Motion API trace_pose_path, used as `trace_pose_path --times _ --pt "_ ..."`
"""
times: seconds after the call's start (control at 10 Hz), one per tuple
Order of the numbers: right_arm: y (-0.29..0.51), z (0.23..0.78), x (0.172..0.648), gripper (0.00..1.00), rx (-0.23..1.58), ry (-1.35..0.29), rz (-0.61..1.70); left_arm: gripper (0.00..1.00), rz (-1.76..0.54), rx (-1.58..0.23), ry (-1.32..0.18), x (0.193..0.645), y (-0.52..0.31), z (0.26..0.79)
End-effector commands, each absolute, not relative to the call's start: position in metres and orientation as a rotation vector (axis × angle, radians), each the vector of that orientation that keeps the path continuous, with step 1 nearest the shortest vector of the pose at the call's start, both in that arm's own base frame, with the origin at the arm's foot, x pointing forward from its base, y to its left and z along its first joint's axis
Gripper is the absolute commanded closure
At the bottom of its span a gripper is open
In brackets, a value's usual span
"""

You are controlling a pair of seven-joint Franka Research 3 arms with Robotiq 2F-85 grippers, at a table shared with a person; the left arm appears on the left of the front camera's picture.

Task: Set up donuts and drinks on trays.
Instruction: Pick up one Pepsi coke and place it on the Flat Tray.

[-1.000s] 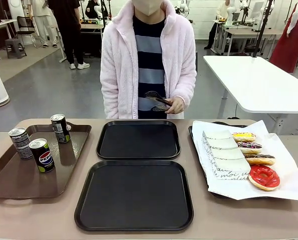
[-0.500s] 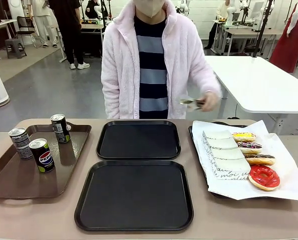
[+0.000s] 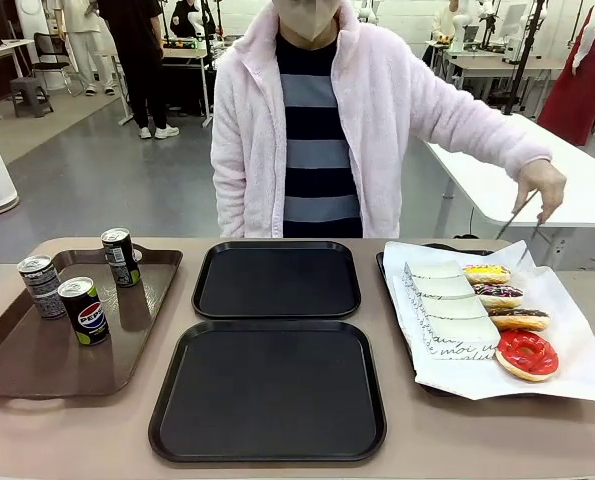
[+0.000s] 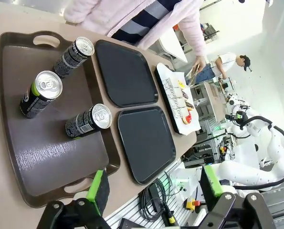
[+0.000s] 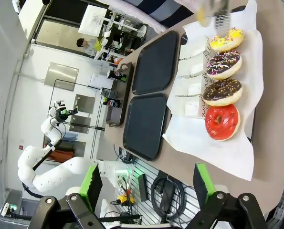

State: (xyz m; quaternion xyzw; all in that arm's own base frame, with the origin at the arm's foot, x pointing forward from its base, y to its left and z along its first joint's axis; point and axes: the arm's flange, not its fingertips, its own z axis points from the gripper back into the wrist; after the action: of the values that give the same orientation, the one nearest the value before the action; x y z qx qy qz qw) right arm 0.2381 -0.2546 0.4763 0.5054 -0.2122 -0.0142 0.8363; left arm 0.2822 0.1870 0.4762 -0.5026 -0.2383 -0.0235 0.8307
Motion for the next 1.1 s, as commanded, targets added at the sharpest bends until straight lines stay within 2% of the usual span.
trace_pose_path --times 0.0,0.1,0.3,0.6,0.8,1.0 --pt "-0.256 0.476 0.239 0.0 1.086 -0.469 -0.015 0.0 -0.052 -1.074 -0.517 0.282 0.187 0.475" --pt "-0.256 0.476 0.239 0.0 1.086 -0.469 -0.015 0.0 -0.05 -1.066 -0.506 0.282 0.187 0.476" --pt "-0.256 0.476 0.239 0.0 1.086 -0.469 -0.015 0.0 -0.131 -0.904 -0.489 0.302 0.143 0.495" --pt "-0.256 0.476 0.239 0.0 1.086 -0.469 -0.015 0.0 -0.297 -0.572 -0.413 0.316 0.071 0.514" --pt "-0.256 0.476 0.239 0.0 1.086 -0.469 -0.015 0.0 -0.362 -0.287 -0.322 0.316 0.029 0.505" --pt "-0.256 0.476 0.239 0.0 1.086 -0.469 -0.015 0.0 -0.344 -0.144 -0.284 0.335 -0.007 0.5"
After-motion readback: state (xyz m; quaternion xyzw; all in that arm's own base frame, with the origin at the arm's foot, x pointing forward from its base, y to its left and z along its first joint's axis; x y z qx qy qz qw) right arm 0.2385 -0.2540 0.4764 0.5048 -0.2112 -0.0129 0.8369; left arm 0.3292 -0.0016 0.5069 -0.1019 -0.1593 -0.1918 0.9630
